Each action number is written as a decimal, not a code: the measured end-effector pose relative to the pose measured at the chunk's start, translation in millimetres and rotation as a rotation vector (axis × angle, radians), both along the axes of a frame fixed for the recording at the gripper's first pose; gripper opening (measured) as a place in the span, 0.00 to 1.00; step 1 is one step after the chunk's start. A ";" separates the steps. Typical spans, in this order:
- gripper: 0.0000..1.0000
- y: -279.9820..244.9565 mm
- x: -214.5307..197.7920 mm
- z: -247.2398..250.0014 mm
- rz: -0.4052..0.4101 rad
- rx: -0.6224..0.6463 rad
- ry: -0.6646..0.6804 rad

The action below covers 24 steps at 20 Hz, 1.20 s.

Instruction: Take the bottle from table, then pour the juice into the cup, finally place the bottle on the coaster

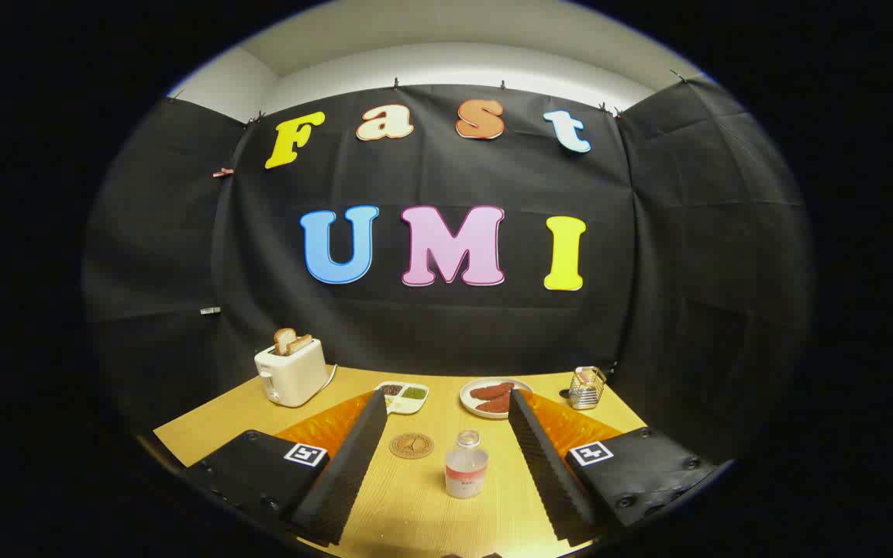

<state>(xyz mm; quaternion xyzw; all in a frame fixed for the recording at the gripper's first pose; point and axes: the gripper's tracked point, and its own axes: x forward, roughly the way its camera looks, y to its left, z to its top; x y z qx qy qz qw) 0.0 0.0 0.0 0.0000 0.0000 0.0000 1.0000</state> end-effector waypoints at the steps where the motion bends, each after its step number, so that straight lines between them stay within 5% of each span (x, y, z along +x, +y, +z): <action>1: 0.98 0.1 1.9 -4.9 0.007 0.005 0.014; 24: 0.97 0.4 24.5 -22.1 0.021 -0.027 0.013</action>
